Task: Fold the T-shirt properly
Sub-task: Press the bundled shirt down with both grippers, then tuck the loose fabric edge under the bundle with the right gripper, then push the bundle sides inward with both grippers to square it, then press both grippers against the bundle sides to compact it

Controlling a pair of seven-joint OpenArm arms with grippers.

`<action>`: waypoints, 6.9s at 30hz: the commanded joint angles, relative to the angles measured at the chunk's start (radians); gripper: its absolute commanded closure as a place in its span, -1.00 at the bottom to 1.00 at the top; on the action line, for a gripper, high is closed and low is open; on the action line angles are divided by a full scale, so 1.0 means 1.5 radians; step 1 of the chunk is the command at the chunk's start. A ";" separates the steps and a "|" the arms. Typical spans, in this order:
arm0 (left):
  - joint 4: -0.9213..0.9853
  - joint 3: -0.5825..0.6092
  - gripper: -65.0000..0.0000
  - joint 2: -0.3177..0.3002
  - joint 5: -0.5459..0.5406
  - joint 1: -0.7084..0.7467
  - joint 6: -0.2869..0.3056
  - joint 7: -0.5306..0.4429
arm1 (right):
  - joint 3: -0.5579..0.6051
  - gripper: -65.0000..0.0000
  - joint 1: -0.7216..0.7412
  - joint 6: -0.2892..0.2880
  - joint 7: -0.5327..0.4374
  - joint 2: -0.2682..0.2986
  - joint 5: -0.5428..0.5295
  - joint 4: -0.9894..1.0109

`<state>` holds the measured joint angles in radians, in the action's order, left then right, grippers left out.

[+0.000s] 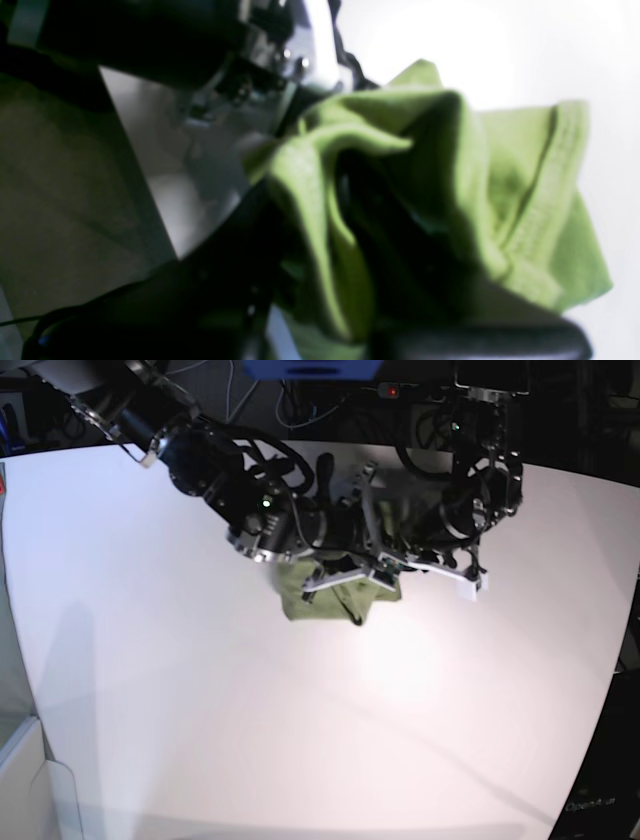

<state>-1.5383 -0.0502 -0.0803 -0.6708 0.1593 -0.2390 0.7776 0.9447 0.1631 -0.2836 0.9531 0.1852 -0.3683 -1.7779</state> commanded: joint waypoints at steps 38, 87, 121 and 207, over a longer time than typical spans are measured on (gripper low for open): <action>-0.094 -0.006 0.95 -0.192 -0.130 0.122 -0.014 0.024 | -0.008 0.32 0.007 -0.001 -0.068 0.075 -0.008 -0.072; -0.095 0.002 0.95 -0.223 -0.133 0.156 0.041 0.032 | -0.044 0.98 -0.071 0.001 -0.069 0.164 0.058 -0.089; 0.039 0.111 0.95 -0.084 0.003 -0.017 0.113 0.023 | -0.081 1.00 -0.128 0.001 -0.069 0.196 0.069 -0.088; 0.306 0.075 0.95 0.056 0.035 -0.315 0.137 -0.100 | -0.311 1.00 -0.154 -0.159 -0.258 0.080 0.405 0.178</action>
<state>-1.0599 0.0616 -0.0002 -0.6090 -0.2832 -0.0456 0.6403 0.4808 -0.0563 -0.4973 0.4686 0.2863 0.2066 -1.5215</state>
